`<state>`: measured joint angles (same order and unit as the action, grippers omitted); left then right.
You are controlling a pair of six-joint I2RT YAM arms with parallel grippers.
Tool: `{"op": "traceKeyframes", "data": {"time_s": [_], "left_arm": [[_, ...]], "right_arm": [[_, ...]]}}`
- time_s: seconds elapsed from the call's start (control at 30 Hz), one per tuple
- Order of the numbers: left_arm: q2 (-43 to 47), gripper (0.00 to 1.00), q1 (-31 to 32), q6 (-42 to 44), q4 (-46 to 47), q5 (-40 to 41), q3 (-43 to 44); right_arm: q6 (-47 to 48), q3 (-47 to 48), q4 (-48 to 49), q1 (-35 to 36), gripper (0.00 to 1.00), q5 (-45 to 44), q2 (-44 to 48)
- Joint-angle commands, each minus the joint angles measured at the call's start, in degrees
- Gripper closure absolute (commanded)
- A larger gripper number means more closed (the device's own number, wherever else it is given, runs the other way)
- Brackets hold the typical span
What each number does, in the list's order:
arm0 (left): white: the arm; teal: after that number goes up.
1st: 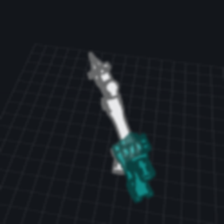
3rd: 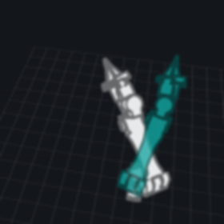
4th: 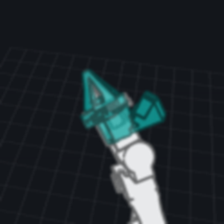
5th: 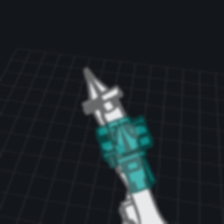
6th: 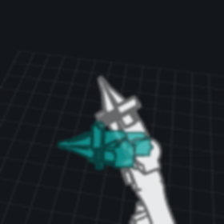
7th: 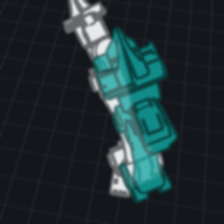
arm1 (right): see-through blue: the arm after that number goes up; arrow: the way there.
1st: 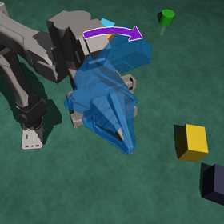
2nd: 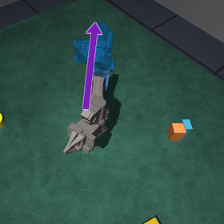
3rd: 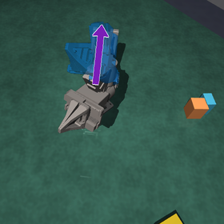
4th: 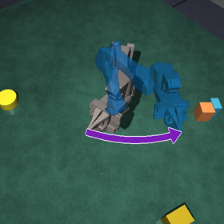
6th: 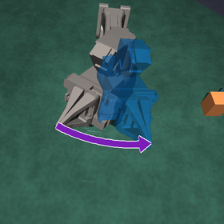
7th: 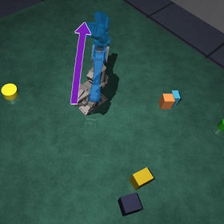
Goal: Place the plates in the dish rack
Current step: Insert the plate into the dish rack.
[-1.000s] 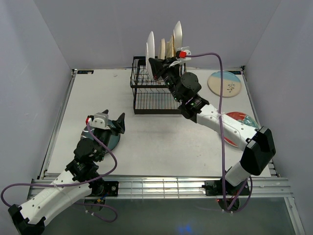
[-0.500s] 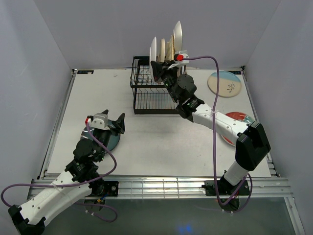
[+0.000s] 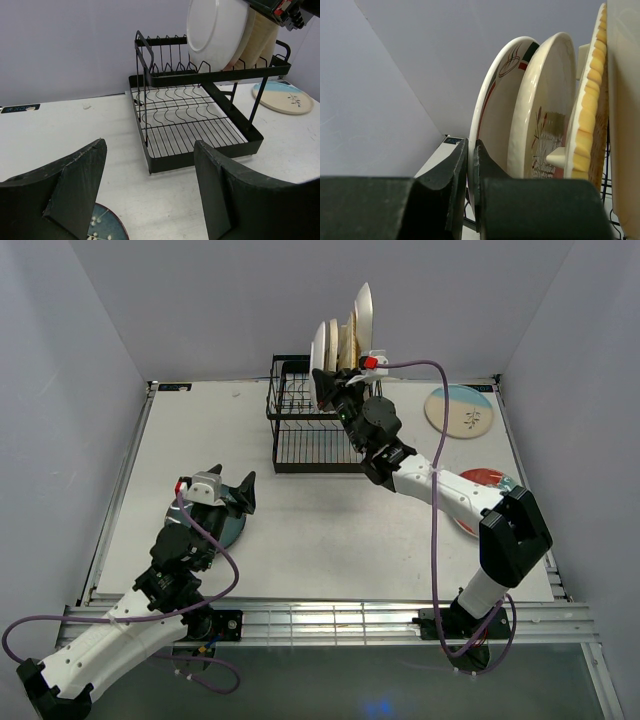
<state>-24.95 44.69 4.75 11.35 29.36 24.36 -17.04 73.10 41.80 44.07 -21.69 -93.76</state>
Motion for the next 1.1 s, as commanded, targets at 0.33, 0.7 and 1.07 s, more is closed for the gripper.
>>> {"op": "traceKeyframes", "data": {"time_s": [0.33,0.7,1.07], "left_arm": [[0.52,0.19,-0.3,0.43,0.86,-0.71,-0.28],[0.43,0.19,-0.3,0.43,0.86,-0.89,-0.37],[0.25,0.19,-0.3,0.52,0.86,-1.06,-0.37]], "right_arm": [[-2.65,0.46,7.16,-1.53,0.84,-4.5,-1.69],[-2.74,-1.47,7.59,-1.71,0.74,-5.82,-0.11],[-2.39,-3.14,5.31,-1.62,0.56,-8.1,3.75]]}}
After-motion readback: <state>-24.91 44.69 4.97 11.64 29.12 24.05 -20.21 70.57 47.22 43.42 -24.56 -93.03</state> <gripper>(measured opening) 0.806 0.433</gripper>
